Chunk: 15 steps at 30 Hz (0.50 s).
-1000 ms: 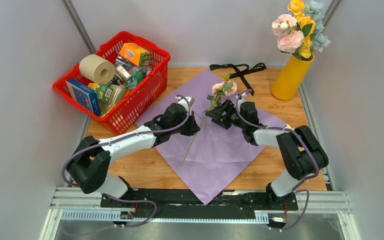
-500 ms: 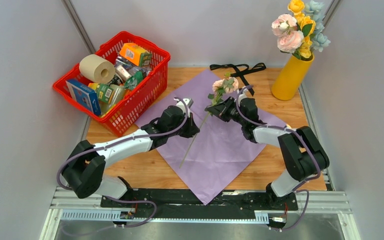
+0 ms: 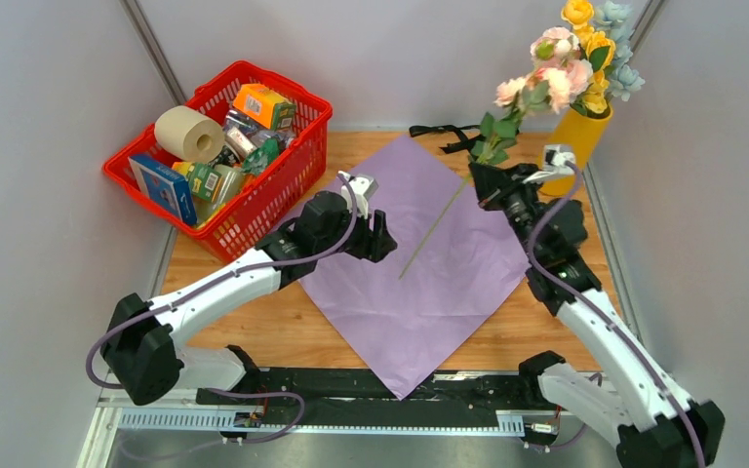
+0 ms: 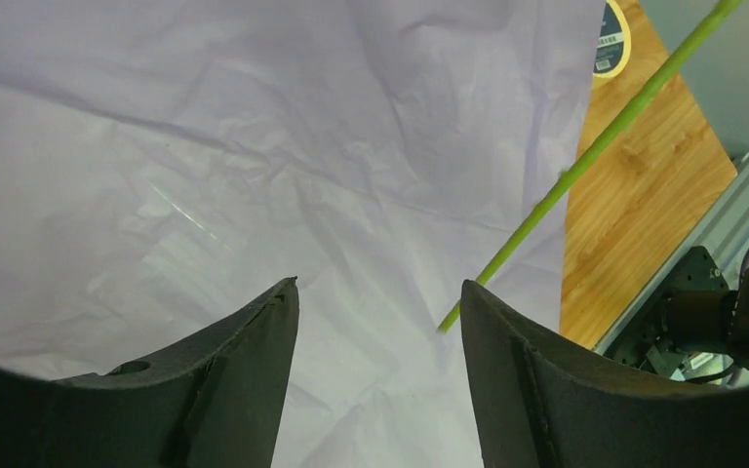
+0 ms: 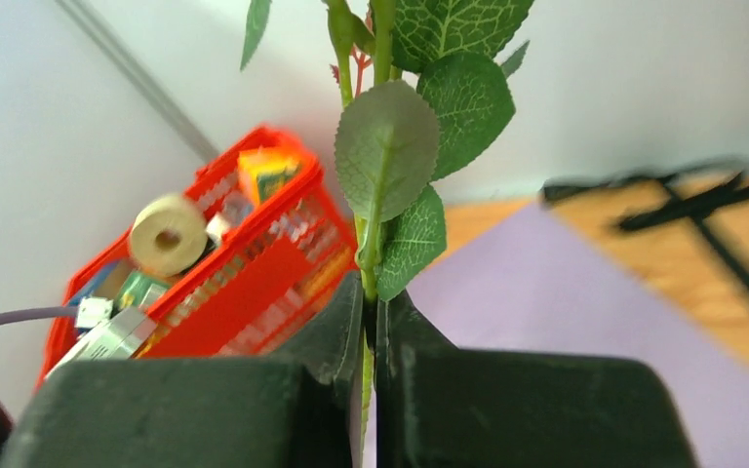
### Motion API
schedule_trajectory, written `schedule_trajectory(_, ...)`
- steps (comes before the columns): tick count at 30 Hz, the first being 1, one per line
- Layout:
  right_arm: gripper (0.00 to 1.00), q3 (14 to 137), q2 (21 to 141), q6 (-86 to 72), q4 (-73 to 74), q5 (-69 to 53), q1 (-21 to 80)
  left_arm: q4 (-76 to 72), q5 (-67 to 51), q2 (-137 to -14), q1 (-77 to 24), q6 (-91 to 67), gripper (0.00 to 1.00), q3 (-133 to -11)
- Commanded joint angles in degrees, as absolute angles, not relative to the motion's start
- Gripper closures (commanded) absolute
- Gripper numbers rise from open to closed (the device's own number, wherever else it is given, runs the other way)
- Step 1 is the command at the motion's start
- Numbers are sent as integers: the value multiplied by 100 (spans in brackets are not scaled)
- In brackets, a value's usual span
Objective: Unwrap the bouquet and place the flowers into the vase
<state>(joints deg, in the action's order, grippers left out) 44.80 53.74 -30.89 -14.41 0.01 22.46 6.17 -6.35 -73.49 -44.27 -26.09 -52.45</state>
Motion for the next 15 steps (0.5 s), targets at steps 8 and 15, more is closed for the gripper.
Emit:
schedule_trajectory(8, 100, 5220, 3560, -125, -466, 1898, 2232, 2485, -194, -6680, -4439, -1610, 29, -6713)
schedule_trajectory(15, 100, 5862, 3735, 895, -360, 2442, 2241, 3050, 808, -6101, -4447, -906, 28, -6821)
